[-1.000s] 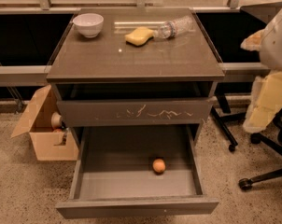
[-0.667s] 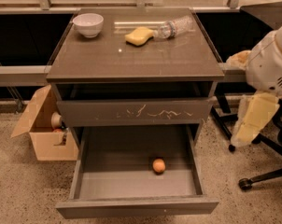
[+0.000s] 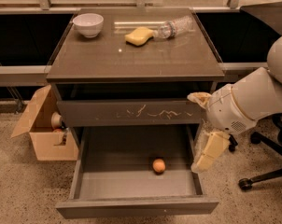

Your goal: Pick orange from middle drawer and place on counter

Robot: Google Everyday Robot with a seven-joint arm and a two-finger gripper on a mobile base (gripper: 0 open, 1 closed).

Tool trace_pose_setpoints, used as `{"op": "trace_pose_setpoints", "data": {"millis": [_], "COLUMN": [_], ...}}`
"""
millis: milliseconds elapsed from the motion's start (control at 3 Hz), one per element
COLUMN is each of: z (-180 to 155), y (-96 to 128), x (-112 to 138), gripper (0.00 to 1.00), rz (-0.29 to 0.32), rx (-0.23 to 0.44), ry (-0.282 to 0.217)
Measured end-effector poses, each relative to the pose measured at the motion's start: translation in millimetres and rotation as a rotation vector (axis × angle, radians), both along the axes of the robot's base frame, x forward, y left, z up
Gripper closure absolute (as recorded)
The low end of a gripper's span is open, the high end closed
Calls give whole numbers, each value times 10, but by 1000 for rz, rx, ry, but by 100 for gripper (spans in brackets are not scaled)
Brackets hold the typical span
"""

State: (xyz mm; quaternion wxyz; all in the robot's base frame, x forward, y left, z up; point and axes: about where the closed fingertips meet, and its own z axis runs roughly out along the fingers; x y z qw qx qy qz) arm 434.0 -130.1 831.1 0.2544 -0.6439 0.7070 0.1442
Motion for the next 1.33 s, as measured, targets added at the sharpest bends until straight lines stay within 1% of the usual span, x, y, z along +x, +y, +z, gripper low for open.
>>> {"op": "trace_pose_setpoints", "data": {"millis": [333, 667, 1000, 1333], "z": [-270, -865, -1472, -2023], "y": [76, 226, 382, 558], "x": [54, 166, 233, 275], "gripper": [0, 0, 0, 0], "rz": [19, 59, 91, 109], "rx": [15, 22, 53, 88], "ry": [11, 25, 53, 91]}}
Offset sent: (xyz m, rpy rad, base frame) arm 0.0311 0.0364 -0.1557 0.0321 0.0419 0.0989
